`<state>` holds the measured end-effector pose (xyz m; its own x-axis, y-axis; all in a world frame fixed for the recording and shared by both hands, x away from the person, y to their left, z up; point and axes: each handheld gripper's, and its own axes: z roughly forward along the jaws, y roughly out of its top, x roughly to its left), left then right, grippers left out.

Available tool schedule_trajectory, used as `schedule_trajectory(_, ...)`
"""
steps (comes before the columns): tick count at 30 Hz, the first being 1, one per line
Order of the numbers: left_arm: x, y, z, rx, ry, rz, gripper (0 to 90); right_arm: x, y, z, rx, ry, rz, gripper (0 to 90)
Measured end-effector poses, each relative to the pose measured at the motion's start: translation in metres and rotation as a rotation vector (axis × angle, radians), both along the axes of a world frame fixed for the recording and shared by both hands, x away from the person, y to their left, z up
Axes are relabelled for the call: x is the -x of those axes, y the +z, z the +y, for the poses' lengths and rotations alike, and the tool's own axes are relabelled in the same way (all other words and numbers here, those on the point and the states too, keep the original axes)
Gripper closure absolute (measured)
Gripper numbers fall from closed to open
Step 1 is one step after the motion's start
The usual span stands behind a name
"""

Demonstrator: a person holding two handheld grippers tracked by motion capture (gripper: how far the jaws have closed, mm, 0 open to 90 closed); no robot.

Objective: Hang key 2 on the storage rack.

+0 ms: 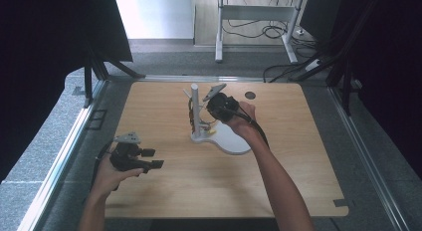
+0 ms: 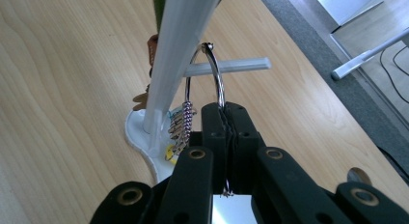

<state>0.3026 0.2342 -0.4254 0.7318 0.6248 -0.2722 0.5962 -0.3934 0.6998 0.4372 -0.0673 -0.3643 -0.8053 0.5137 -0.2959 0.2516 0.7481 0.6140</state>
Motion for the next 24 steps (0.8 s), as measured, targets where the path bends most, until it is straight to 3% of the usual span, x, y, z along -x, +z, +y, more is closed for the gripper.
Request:
schedule_trajectory(17, -0.0003, -0.0008, -0.0013, -0.010, -0.010, 0.004, 37.1, 0.0021, -0.0105, 0.0003, -0.016, 0.019, 0.027, 86.4)
schedule_trajectory(24, -0.0004, -0.0012, -0.0019, -0.015, -0.015, 0.007, 37.0, 0.0048, -0.0081, -0.0043, -0.042, 0.025, 0.022, 76.4)
